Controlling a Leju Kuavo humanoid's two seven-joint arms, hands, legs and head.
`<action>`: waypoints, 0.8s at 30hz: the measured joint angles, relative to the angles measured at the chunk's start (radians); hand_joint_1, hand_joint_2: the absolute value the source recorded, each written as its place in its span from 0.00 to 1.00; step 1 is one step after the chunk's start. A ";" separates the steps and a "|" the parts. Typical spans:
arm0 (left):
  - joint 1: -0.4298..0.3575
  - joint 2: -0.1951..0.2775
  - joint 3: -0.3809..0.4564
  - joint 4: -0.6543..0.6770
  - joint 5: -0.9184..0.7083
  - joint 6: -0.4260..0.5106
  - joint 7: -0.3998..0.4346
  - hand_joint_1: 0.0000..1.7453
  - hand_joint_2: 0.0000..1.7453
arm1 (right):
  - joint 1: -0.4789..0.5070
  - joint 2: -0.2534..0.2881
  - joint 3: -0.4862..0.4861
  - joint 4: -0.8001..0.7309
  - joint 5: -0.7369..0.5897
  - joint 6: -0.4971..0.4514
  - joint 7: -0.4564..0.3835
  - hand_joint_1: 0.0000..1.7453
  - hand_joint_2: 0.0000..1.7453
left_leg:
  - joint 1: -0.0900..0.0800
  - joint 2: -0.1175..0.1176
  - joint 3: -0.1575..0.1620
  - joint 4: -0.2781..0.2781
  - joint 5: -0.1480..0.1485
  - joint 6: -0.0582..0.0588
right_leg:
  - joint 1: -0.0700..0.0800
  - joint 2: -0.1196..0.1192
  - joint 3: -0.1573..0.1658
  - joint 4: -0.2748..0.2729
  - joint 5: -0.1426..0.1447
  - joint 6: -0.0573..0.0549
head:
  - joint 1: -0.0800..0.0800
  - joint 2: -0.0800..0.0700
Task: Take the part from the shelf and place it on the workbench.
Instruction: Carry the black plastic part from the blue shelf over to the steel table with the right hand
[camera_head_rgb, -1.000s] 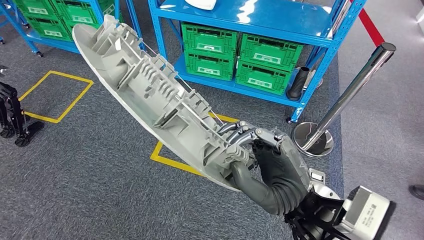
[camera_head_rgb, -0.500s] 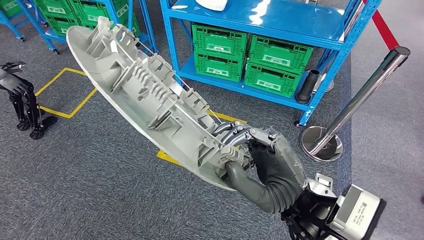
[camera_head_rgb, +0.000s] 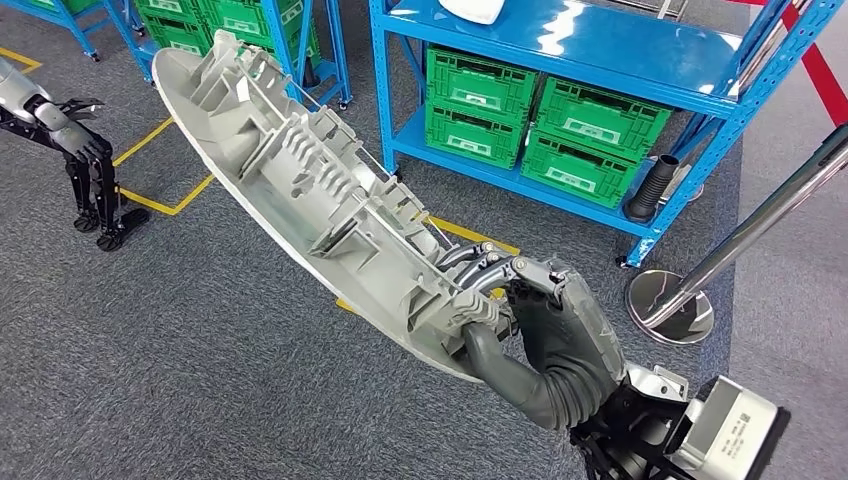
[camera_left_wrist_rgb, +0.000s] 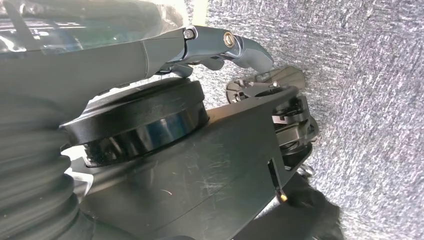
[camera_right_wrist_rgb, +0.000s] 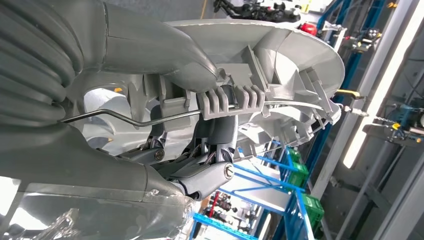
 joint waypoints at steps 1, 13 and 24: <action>0.000 0.000 0.000 0.000 0.000 0.000 0.000 0.00 1.00 | 0.000 0.000 0.000 0.000 0.000 0.000 0.000 1.00 1.00 | 0.001 -0.006 -0.005 0.001 0.002 -0.006 | 0.002 0.006 0.005 -0.014 -0.002 -0.004 | 0.000 0.000; -0.002 0.005 0.000 0.000 -0.005 0.001 0.001 0.00 1.00 | 0.000 0.002 -0.001 0.000 0.001 -0.001 0.000 1.00 1.00 | 0.006 0.044 -0.070 0.149 -0.036 -0.043 | -0.003 -0.096 0.020 -0.026 -0.006 -0.028 | -0.029 0.000; -0.001 0.003 0.000 0.000 -0.007 0.000 0.003 0.00 1.00 | 0.001 0.001 -0.011 0.000 0.001 0.000 -0.001 1.00 1.00 | -0.002 0.028 -0.005 -0.008 0.008 0.016 | 0.002 -0.045 -0.089 0.203 -0.130 0.012 | -0.014 0.000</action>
